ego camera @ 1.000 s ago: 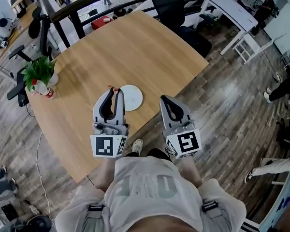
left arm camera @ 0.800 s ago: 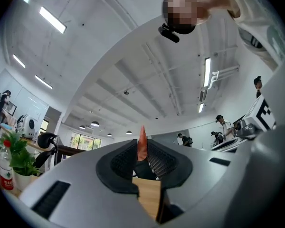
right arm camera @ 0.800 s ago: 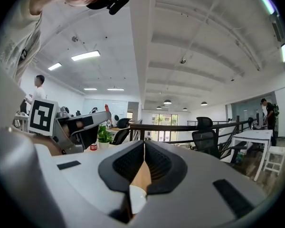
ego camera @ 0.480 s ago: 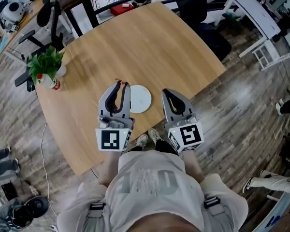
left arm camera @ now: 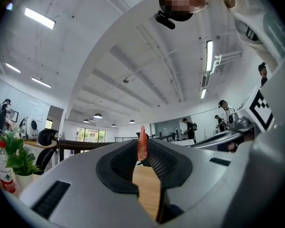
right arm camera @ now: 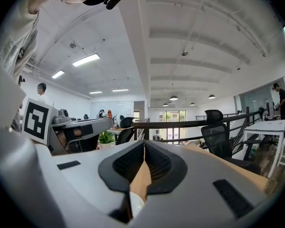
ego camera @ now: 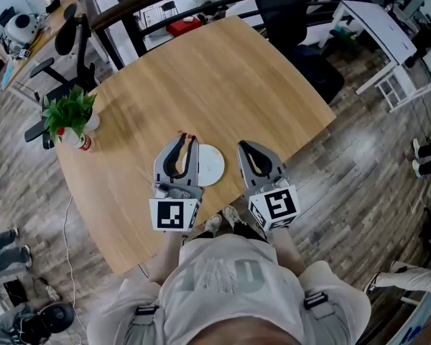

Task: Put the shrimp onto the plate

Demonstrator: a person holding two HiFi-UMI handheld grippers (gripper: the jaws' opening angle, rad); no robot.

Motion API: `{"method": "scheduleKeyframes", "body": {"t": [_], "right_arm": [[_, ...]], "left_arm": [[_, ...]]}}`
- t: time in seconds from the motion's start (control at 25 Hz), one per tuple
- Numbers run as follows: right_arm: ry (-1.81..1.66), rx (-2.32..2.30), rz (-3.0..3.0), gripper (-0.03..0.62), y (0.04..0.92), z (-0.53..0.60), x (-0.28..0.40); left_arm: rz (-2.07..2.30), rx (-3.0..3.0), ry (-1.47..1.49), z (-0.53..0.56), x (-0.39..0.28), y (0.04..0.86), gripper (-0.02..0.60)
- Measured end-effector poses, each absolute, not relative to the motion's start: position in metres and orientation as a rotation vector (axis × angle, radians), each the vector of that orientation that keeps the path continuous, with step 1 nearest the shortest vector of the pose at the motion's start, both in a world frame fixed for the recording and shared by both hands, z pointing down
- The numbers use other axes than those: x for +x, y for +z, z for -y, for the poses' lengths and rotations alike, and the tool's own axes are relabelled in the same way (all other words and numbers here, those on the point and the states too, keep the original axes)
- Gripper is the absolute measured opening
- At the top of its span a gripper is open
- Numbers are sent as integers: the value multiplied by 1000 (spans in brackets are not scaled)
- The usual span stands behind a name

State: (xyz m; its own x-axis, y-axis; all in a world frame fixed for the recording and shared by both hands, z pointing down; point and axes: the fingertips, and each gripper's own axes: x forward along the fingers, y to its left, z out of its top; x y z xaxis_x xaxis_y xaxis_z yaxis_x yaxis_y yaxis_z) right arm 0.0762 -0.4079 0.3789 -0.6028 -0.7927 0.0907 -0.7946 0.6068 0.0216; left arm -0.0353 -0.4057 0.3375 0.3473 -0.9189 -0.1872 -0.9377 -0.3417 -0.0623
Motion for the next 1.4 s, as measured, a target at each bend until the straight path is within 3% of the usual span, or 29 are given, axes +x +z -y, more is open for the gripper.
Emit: {"method": "scheduleKeyframes", "body": {"t": [0.44, 0.88, 1.4], "right_arm": [[10, 1338, 2737, 21, 371, 412, 79], [99, 1342, 2671, 21, 398, 405, 91], [184, 1426, 2586, 21, 416, 390, 120]], "left_arm": [[-1752, -2587, -29, 431, -19, 392, 69], [-1806, -2815, -680, 442, -3, 536, 69], [-1764, -2869, -1171, 451, 1, 622, 69]]}}
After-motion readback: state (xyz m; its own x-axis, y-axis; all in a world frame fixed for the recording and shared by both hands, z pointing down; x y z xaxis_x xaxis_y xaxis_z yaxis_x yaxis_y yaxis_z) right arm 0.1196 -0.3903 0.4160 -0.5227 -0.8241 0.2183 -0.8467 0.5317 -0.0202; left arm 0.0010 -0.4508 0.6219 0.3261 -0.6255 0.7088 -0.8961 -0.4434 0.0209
